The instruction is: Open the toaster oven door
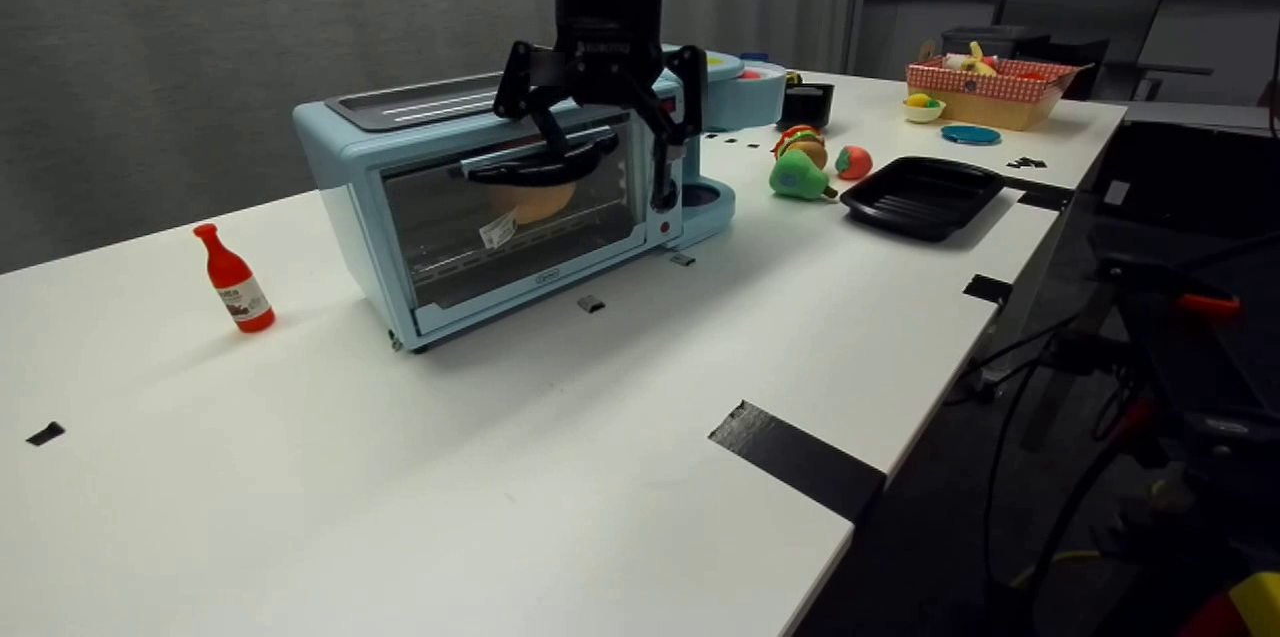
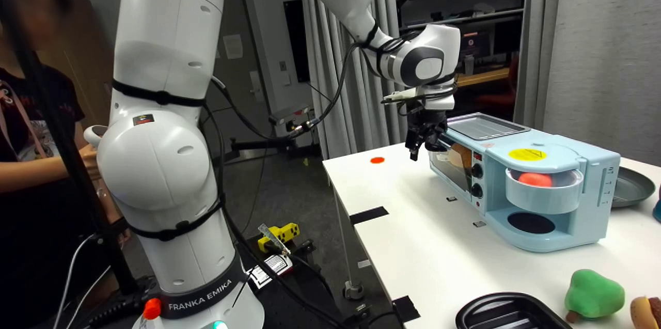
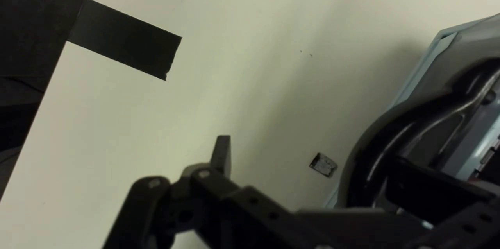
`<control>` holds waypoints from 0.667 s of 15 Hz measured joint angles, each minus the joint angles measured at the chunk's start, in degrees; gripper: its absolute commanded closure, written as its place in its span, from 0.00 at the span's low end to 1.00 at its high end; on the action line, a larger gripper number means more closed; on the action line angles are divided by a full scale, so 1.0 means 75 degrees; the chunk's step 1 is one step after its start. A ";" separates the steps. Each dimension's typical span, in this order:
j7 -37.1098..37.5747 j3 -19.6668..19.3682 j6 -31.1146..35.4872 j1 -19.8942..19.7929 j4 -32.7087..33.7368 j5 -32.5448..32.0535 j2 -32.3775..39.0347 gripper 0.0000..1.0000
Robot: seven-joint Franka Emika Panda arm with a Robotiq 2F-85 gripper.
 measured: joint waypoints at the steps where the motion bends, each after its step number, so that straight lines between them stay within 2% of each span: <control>1: -0.0018 -0.0005 -0.0083 -0.0013 0.0071 0.0035 0.0022 0.00; 10: -0.0047 -0.0033 -0.0706 -0.0224 0.0622 0.0253 0.0257 0.00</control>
